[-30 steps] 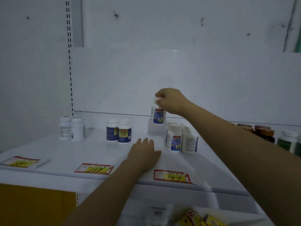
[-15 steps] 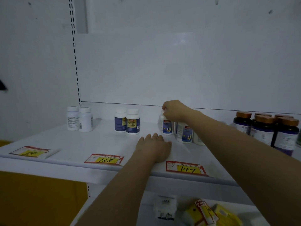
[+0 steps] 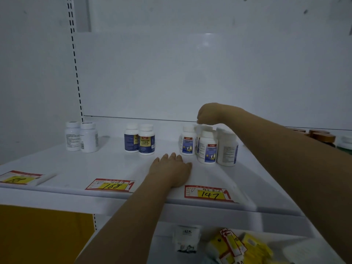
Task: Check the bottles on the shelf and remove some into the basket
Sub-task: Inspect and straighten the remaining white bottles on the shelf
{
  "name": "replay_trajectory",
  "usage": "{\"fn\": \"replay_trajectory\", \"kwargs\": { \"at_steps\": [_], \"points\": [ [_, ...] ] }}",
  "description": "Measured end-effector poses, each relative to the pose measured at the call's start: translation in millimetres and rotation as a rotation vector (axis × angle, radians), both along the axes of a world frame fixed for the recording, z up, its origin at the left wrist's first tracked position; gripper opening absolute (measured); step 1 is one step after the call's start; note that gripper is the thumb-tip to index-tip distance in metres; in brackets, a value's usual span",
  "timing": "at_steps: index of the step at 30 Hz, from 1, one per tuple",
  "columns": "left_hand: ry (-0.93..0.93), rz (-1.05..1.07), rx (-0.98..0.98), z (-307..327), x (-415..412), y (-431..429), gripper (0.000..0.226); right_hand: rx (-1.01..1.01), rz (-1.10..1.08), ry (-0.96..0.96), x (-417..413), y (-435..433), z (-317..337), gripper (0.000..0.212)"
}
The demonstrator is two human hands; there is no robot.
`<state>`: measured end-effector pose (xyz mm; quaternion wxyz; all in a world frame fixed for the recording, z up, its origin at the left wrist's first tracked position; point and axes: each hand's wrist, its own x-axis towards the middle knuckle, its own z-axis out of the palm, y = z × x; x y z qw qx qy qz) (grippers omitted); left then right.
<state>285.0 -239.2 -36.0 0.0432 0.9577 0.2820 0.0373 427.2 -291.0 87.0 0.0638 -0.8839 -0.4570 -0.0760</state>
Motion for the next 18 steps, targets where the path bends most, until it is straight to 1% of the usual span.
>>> {"fn": "replay_trajectory", "kwargs": {
  "at_steps": [2,4,8,12,15,18],
  "points": [
    [0.002,-0.001,0.005,-0.6,0.2,-0.6,0.061,-0.077,-0.018,0.007,1.8,-2.8,-3.2,0.031],
    [-0.002,-0.001,0.005,-0.9,0.9,-0.2,0.061,-0.099,-0.037,0.012,3.4,-0.7,-6.9,0.032],
    [-0.006,-0.004,0.003,-1.5,2.5,0.8,0.061,-0.03,-0.052,-0.037,7.1,5.3,-9.5,0.032],
    [-0.036,0.006,0.007,-2.7,4.0,1.2,0.061,0.11,-0.003,-0.081,3.2,-1.9,4.2,0.032],
    [-0.137,0.05,-0.035,-0.1,0.0,-3.1,0.056,0.252,0.058,-0.088,-8.1,-17.2,23.5,0.029],
    [-0.34,0.072,-0.16,10.2,-9.7,-13.5,0.051,0.358,0.126,-0.058,-24.5,-38.2,43.8,0.03]
  ]
}}
